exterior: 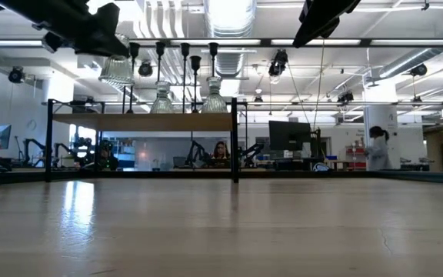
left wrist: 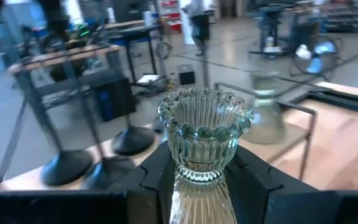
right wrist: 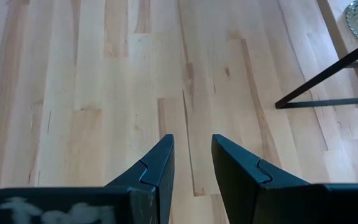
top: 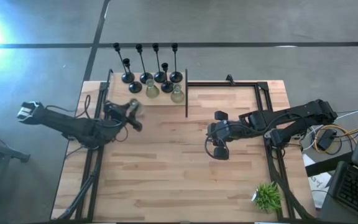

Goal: Pick & Place candle stick holders
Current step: Put the green candleholder on the shelf

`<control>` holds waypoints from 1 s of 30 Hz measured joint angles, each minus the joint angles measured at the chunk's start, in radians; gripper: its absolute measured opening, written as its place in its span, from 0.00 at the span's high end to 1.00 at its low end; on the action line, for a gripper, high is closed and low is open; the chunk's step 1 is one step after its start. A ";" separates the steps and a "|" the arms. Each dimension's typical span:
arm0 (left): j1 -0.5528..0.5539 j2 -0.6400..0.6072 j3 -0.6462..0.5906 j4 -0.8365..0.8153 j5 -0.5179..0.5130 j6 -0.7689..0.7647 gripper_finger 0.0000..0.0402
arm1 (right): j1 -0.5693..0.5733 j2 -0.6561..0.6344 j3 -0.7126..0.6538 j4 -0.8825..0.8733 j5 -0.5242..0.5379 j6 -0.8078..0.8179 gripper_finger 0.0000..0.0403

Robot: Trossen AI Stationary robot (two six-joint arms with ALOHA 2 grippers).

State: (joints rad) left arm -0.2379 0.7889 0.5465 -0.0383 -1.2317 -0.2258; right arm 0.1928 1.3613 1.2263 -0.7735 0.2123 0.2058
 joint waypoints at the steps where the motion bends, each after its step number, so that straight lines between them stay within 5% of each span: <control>1: 0.003 -0.012 0.000 -0.022 -0.011 -0.023 0.71 | 0.000 0.000 0.000 0.000 0.000 0.000 0.75; 13: 0.057 -0.090 -0.011 -0.231 -0.147 -0.187 0.71 | 0.000 0.000 -0.002 0.000 0.000 0.000 0.75; 21: 0.147 -0.113 -0.011 -0.533 -0.157 -0.492 0.71 | 0.000 0.000 -0.006 0.001 0.000 0.000 0.75; 30: 0.234 -0.105 -0.044 -0.553 -0.141 -0.526 0.71 | -0.011 0.000 -0.006 0.005 0.000 -0.004 0.75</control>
State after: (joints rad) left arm -0.0038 0.6834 0.5022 -0.5913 -1.3730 -0.7521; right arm 0.1815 1.3613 1.2205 -0.7689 0.2127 0.2016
